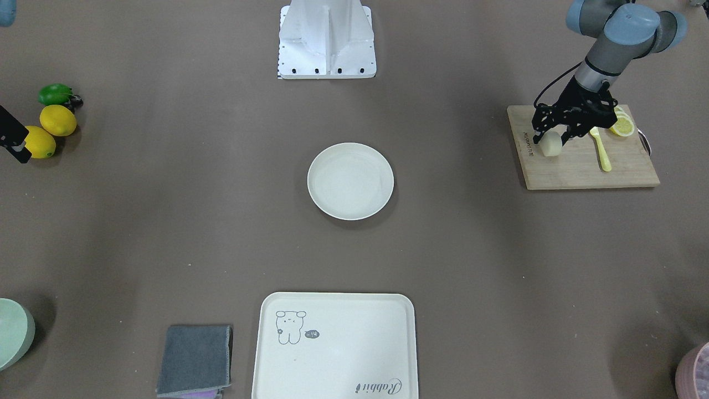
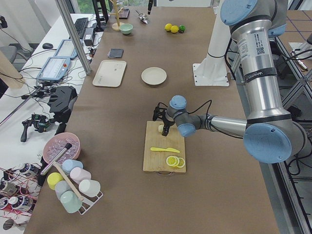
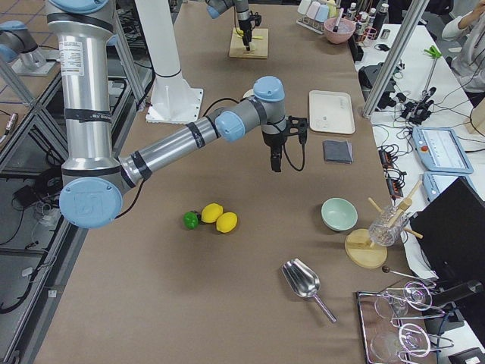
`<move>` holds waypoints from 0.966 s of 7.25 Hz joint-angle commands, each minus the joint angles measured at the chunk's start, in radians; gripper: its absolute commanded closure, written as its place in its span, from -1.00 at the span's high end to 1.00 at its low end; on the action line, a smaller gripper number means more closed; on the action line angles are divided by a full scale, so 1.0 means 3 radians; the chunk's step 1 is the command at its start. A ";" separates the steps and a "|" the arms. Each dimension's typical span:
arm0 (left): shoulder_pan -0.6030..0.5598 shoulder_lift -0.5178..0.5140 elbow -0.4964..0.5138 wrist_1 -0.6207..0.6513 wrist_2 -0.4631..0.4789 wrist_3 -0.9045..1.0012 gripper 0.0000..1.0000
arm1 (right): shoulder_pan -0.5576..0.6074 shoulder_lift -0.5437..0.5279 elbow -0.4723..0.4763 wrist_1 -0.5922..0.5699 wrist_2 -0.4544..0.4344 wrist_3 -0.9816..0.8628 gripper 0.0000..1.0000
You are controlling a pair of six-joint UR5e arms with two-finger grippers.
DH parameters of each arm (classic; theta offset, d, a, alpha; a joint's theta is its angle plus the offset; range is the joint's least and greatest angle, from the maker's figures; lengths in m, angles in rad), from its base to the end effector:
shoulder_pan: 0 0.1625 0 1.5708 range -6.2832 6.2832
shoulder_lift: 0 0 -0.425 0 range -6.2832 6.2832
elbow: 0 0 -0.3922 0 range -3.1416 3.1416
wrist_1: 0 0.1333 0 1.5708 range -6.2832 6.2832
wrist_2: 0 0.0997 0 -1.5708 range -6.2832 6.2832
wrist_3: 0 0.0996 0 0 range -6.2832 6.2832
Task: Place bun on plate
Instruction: 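Grasp the white bun on the cutting board with the left gripper, then lift the bun and carry it with the left gripper toward the plate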
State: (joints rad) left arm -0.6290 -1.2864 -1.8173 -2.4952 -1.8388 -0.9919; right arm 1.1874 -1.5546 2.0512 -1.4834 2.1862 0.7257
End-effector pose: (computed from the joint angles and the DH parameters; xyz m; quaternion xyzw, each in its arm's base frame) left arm 0.2687 -0.3277 0.5687 0.1420 0.4184 0.0349 0.8964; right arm -0.1092 -0.4733 0.4135 0.0805 -0.3910 0.0695 0.9142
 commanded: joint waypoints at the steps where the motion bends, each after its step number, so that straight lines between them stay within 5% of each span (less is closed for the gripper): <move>1: -0.0010 -0.0002 -0.0032 -0.0012 -0.0012 0.0008 -1.00 | 0.0015 -0.0003 0.0004 0.0000 0.0030 0.0000 1.00; 4: -0.0051 -0.0179 -0.0216 -0.0012 -0.0124 -0.0053 -1.00 | 0.0025 -0.0003 -0.0001 0.0000 0.0030 0.0000 1.00; 7: 0.0025 -0.1225 0.0145 0.0024 -0.0114 -0.0756 -0.97 | 0.0030 -0.0074 -0.0057 0.0000 0.0025 -0.0021 1.00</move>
State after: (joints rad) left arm -0.6323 -1.5166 -1.8282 -2.4906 -1.8745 -1.1349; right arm 1.1960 -1.5621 2.0434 -1.4840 2.1942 0.7225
